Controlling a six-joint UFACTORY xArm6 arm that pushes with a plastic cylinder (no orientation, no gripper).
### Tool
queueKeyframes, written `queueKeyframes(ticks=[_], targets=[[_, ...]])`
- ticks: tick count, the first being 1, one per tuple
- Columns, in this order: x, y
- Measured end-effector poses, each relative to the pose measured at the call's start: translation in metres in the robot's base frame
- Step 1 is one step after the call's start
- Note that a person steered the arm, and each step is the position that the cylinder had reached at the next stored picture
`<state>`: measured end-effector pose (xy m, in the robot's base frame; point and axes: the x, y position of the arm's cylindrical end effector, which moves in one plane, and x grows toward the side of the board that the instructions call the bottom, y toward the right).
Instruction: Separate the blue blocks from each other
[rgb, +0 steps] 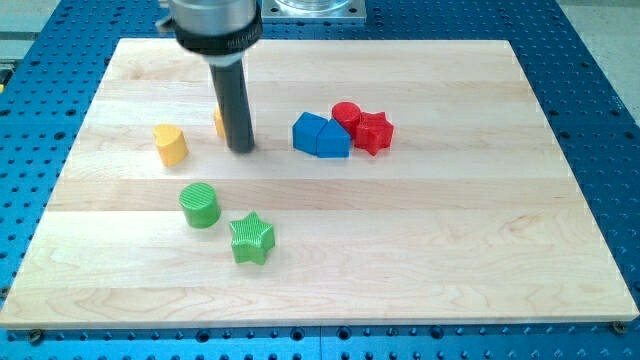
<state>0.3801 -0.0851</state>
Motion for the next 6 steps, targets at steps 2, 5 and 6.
queueKeyframes(ticks=[2,5,6], targets=[[0.015,0.082],[0.089,0.223],[0.099,0.245]])
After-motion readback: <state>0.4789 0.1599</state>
